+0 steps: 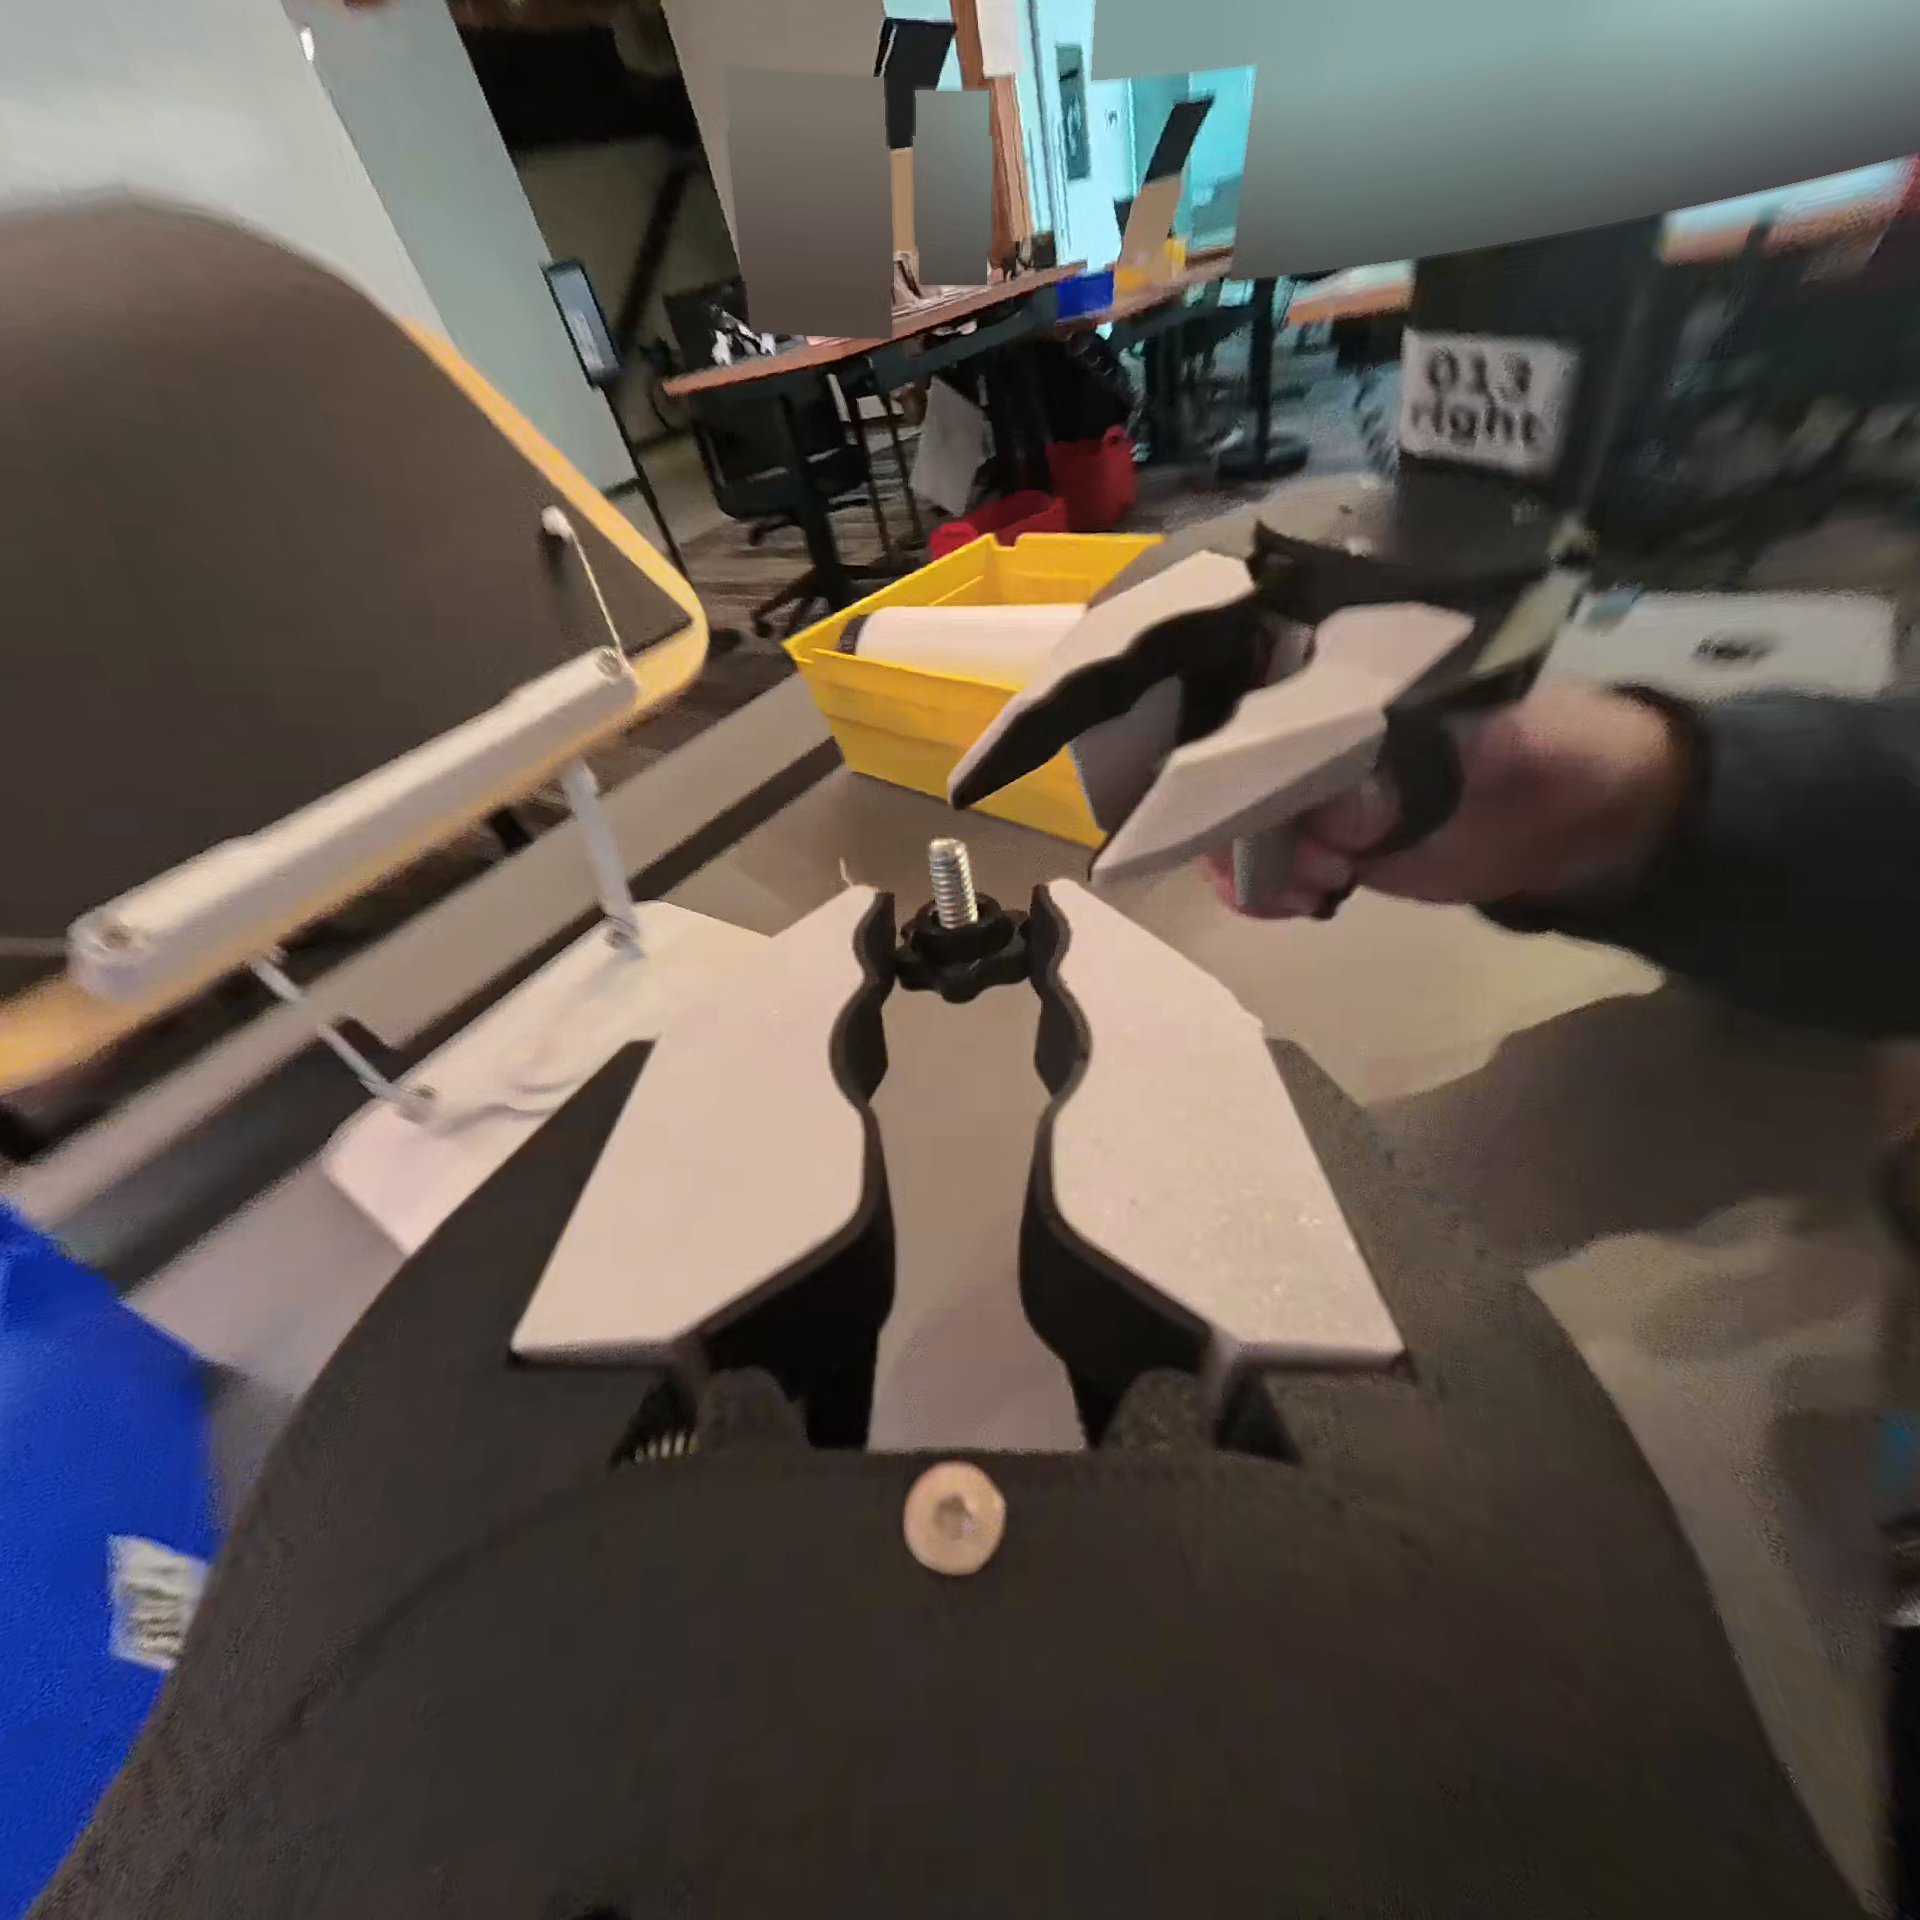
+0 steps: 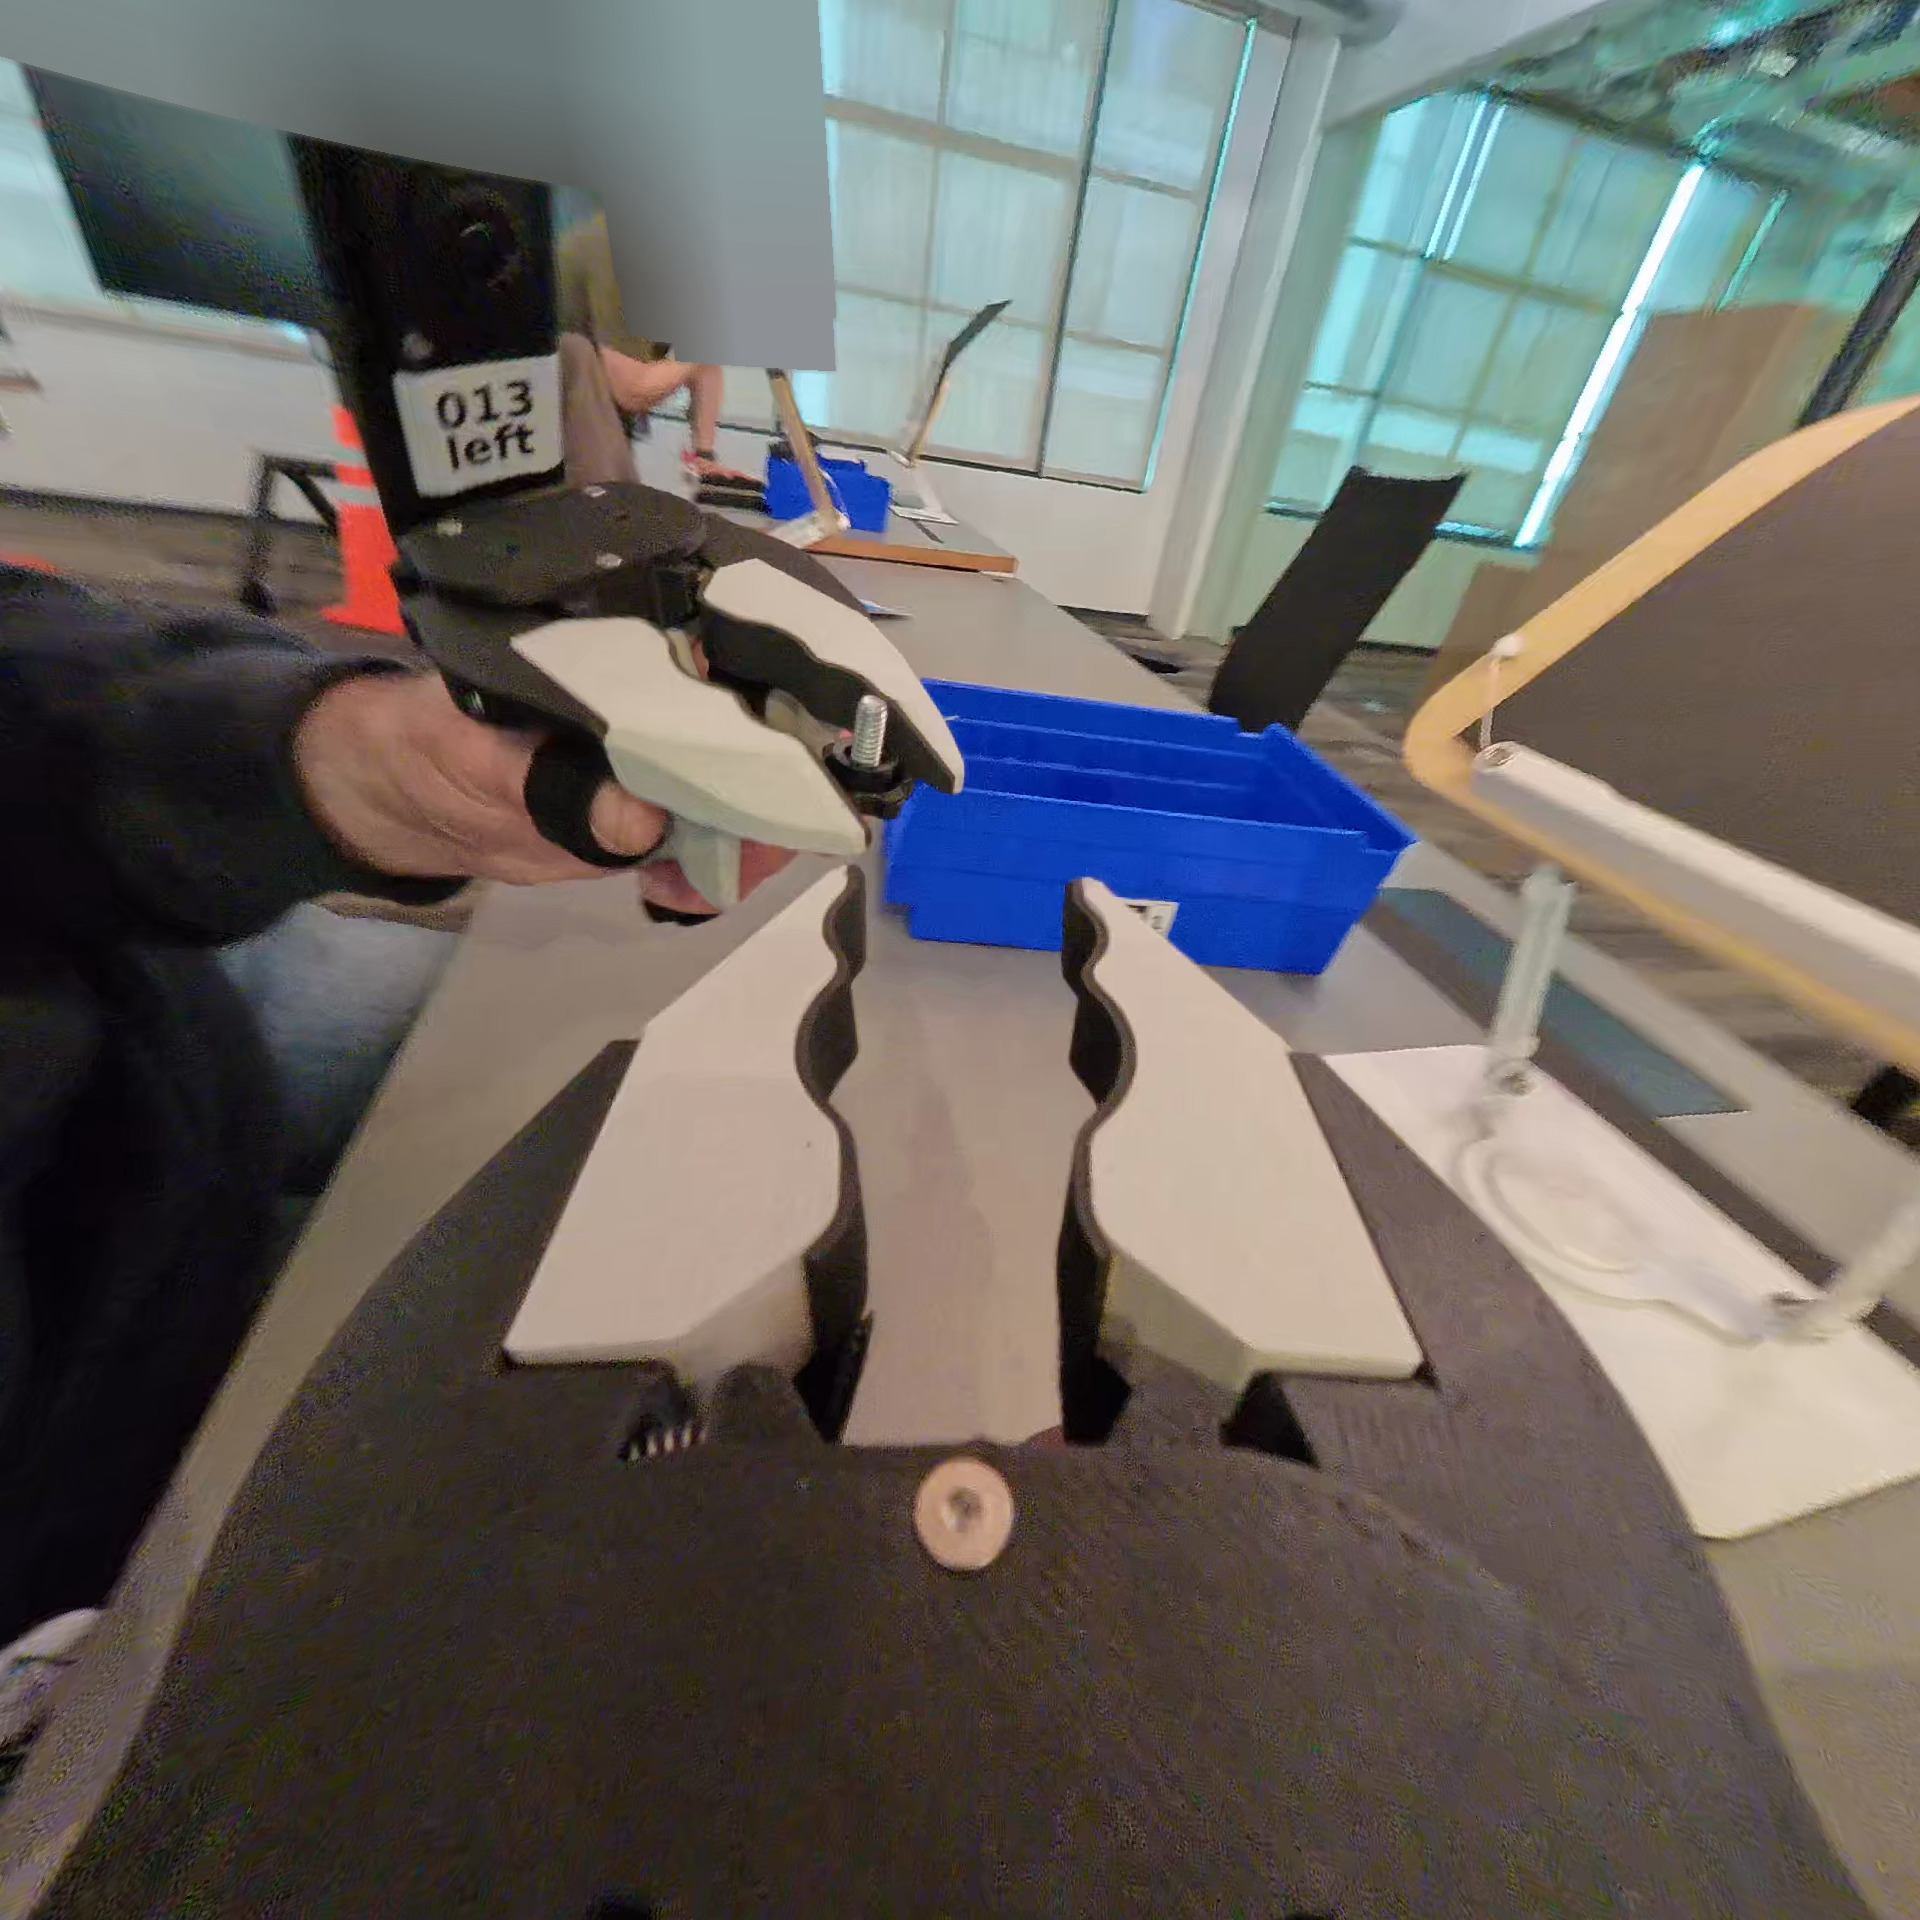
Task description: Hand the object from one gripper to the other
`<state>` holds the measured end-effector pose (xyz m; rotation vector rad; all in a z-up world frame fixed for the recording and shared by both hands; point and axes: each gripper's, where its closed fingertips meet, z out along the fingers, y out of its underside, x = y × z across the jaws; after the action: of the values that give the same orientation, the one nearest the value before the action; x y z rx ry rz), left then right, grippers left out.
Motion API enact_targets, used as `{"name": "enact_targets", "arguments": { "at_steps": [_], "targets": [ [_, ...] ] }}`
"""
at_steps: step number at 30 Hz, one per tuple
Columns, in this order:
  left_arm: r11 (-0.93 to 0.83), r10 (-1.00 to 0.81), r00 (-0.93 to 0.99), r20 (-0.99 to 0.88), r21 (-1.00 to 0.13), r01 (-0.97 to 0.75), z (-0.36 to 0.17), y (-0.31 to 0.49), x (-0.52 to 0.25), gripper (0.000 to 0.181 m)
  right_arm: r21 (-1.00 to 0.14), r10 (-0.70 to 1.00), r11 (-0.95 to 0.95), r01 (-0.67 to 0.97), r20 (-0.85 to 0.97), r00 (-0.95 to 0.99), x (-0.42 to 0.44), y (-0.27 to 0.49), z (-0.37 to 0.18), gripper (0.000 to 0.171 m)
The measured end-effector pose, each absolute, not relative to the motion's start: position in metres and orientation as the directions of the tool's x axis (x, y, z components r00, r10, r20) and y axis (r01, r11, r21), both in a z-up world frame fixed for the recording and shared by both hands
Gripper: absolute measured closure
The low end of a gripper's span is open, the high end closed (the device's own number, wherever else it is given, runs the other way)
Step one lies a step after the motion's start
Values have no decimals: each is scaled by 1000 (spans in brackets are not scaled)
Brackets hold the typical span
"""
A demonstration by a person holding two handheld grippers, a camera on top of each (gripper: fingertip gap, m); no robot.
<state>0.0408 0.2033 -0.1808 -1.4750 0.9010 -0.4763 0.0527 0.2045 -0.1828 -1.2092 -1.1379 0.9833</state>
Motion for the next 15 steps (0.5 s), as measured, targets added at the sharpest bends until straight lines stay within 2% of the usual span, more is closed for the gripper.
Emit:
{"name": "enact_targets", "arguments": {
  "at_steps": [5, 11, 15],
  "targets": [
    [315, -623, 515, -589, -791, -525, -188, 203, 42, 157, -997, 995, -70, 24, -68, 66, 40, 200, -190, 137],
    [352, -500, 445, -743, -644, -679, -200, 211, 34, 157, -984, 989, -148, 98, -147, 19, 23, 192, -196, 135],
    [346, -418, 378, -826, -529, -775, -207, 217, 30, 157, -971, 986, -159, 177, -146, 84, 13, 196, -208, 139]
  ]
}}
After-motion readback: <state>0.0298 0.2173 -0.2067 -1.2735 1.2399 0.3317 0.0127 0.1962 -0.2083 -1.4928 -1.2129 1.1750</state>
